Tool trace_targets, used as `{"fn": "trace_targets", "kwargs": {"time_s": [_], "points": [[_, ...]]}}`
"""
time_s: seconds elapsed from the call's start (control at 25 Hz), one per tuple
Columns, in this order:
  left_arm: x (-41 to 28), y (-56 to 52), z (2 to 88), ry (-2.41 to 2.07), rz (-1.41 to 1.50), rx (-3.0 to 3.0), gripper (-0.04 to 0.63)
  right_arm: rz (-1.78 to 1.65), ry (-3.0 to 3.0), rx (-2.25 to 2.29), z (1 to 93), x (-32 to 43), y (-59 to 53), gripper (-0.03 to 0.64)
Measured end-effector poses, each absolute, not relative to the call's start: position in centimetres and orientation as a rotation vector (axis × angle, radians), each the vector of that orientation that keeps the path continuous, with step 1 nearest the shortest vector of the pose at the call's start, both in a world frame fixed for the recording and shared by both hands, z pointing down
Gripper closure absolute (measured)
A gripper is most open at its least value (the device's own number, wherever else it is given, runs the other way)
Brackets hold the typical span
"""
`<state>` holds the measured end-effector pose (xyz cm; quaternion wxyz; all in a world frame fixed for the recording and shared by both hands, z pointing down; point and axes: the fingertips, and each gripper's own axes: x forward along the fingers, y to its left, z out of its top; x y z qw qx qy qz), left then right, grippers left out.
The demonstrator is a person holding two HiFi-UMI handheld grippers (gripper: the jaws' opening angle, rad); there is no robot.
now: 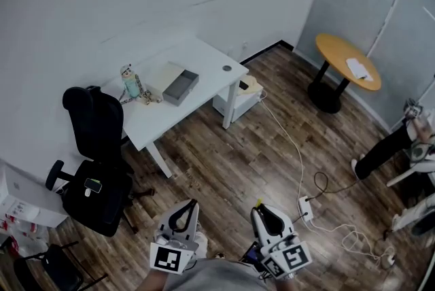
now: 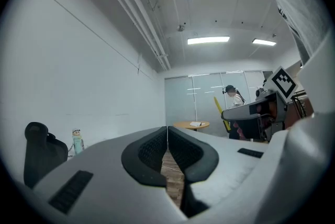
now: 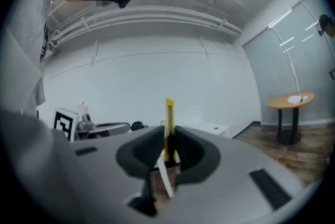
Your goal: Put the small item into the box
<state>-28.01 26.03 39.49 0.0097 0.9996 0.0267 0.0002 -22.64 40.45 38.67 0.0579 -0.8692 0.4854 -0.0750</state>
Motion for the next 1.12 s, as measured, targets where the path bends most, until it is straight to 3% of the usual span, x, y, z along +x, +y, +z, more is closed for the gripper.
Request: {"fn": "trace_targets", "kwargs": {"time_s": [0.48, 1.12], "points": [[-20.0, 19.7, 39.9, 0.115, 0.016, 3.106, 0.558, -0.294, 1.452, -2.627, 39.4, -15.1, 33.5, 0.532], [-16.4, 11.1, 39.6, 0.057, -0.032, 3.092, 0.558, -0.273, 1.522, -2.589, 38.9, -11.4, 24.1, 0.532]]}}
